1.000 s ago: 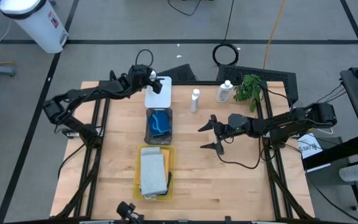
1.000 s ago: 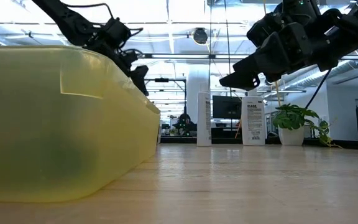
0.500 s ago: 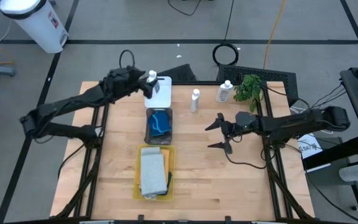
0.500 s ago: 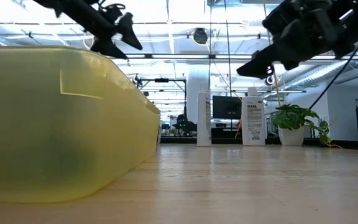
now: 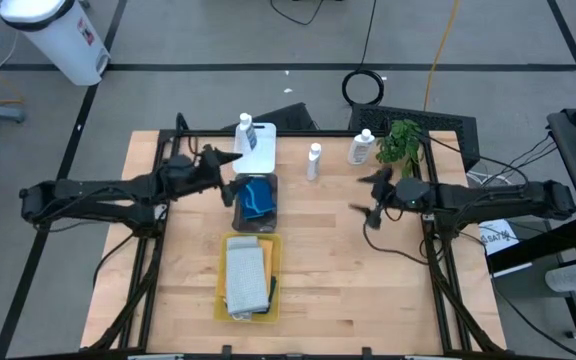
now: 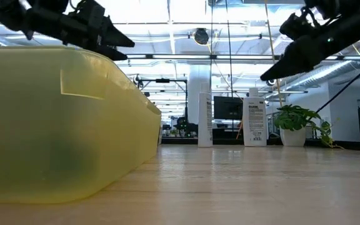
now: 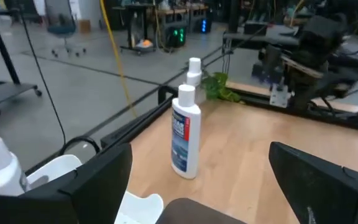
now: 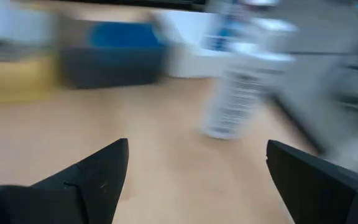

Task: Pick & Place Kitchen Items
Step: Put the white plastic restorer bottle into the white bin

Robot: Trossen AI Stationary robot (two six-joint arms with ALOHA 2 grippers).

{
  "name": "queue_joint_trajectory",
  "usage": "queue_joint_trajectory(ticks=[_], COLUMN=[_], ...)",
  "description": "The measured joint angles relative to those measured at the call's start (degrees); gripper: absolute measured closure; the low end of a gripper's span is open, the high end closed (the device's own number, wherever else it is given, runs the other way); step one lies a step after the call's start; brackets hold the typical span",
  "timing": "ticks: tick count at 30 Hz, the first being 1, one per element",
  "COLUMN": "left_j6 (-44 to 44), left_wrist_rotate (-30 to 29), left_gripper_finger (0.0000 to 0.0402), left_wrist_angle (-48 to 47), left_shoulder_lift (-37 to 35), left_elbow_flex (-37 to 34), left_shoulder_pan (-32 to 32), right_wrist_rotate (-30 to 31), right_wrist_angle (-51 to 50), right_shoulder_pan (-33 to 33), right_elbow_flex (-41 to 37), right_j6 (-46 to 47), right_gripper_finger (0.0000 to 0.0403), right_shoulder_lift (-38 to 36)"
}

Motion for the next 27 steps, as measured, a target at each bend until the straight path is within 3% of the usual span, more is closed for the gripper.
queue_joint_trajectory(ticks=[5, 8, 13, 17, 27], left_j6=[-2.4, -3.3, -3.5, -4.0, -4.3], left_wrist_rotate=[-0.9, -0.6, -0.4, -0.4, -0.3], left_gripper_finger=[0.0024, 0.0029, 0.003, 0.0024, 0.0034], left_wrist_angle=[1.3, -0.3, -0.7, -0.6, -0.6], left_shoulder_lift=[-3.4, -3.5, -2.9, -3.0, -3.0], left_elbow_flex=[-3.2, -3.6, -3.6, -3.6, -3.6], left_shoulder_pan=[0.9, 1.0, 0.9, 0.9, 0.9], right_wrist_rotate=[22.4, 27.5, 28.0, 23.5, 20.2], right_wrist_angle=[-4.6, -6.0, -3.8, -3.9, -2.7], right_shoulder_pan=[-0.2, -0.2, -2.2, -5.1, -16.5], right_elbow_flex=[0.0, 0.0, -1.4, -2.5, -2.8], right_j6=[0.4, 1.5, 3.5, 2.9, 4.6], right_gripper_finger=[0.0064, 0.0064, 0.0064, 0.0064, 0.0066], right_shoulder_lift=[-1.2, -0.2, 1.6, 2.5, 4.7])
